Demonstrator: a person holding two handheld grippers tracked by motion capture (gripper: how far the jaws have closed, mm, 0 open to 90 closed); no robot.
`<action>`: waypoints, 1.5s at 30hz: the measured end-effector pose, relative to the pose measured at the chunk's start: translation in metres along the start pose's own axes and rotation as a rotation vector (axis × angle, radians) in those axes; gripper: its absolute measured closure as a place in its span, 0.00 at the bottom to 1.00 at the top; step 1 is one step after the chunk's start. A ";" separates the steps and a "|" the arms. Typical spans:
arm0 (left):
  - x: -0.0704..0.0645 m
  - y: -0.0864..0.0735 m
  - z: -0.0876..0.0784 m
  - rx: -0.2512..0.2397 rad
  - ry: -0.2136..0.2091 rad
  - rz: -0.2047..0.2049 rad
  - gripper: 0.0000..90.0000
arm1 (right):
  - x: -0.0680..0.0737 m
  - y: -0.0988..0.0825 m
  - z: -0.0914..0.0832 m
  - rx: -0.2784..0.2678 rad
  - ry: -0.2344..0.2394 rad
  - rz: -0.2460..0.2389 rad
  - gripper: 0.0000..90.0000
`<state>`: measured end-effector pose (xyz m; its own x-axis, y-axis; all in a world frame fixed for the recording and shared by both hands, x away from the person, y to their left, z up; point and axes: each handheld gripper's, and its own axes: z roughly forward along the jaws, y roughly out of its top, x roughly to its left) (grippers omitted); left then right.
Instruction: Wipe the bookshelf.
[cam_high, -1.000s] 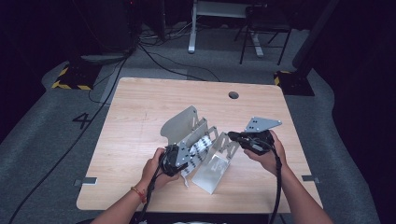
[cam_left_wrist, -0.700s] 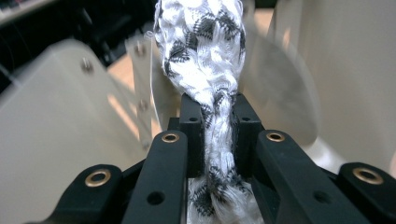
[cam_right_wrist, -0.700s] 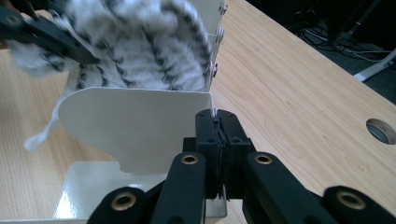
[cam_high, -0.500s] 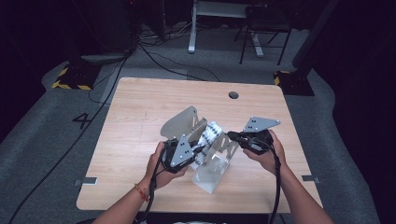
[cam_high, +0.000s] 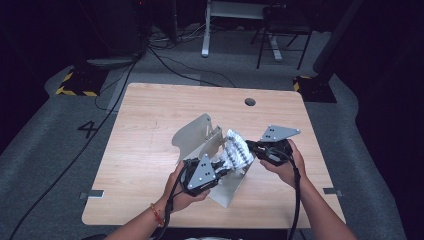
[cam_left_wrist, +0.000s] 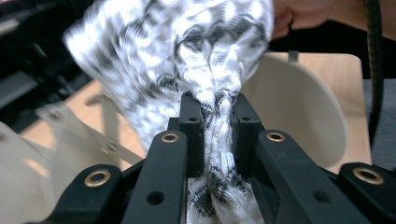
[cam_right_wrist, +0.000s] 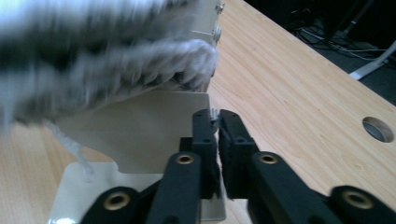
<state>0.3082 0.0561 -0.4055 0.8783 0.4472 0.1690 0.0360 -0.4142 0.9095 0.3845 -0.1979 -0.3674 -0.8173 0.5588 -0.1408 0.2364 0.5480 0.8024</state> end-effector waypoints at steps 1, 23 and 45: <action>0.000 -0.004 0.003 0.007 -0.004 -0.010 0.88 | 0.000 0.000 0.000 -0.001 -0.003 -0.001 0.92; -0.006 -0.070 0.070 0.301 -0.082 -0.053 0.88 | -0.003 -0.009 -0.037 -0.074 0.003 0.049 0.71; 0.015 0.009 0.034 -0.019 -0.102 -0.005 0.88 | -0.013 -0.046 -0.045 -0.028 -0.022 0.104 0.71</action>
<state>0.3375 0.0319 -0.4078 0.9222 0.3657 0.1253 0.0326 -0.3966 0.9174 0.3606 -0.2586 -0.3766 -0.7770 0.6258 -0.0684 0.3043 0.4685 0.8294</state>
